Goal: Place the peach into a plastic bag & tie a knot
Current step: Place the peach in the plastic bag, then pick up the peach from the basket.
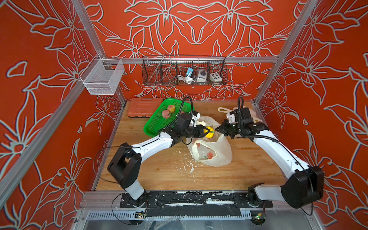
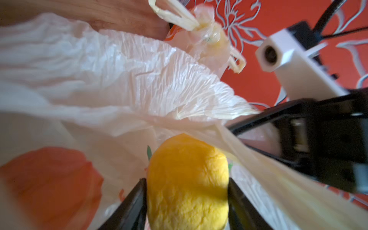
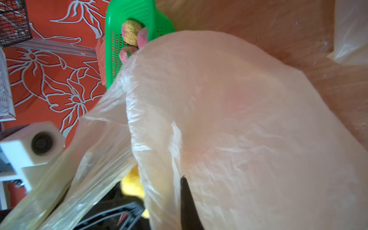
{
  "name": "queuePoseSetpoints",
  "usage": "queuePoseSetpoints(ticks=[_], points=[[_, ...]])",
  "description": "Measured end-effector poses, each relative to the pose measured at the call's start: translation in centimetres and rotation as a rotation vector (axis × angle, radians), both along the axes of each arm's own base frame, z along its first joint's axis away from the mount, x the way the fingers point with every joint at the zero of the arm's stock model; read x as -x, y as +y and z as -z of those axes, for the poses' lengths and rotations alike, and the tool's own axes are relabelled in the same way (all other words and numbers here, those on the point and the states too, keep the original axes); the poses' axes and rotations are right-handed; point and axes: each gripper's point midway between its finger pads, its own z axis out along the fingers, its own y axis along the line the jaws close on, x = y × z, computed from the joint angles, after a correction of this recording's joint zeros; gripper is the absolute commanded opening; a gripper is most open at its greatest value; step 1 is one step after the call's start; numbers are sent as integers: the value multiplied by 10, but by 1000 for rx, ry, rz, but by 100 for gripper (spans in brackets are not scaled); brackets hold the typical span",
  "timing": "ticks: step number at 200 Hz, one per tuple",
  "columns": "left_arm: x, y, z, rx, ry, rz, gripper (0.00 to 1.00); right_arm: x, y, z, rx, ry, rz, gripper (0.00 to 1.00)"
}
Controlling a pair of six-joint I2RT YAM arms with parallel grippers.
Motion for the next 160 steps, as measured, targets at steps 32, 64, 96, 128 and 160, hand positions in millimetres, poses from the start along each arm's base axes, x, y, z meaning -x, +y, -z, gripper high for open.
queuePoseSetpoints(ticks=[32, 64, 96, 128, 160], points=[[-3, 14, 38, -197, -16, 30, 90, -7, -7, 6, -66, 39, 71, 0], [5, 42, 21, -266, -56, 54, 92, -19, -19, -5, -108, 14, 123, 0], [39, 82, -50, -195, -99, 92, 85, -27, -34, -6, -112, 8, 166, 0], [41, 160, -92, -202, -91, -26, 80, -37, -53, 0, -103, 19, 212, 0], [-3, 229, -58, -346, 8, -251, 87, -40, -55, -2, -86, 9, 207, 0]])
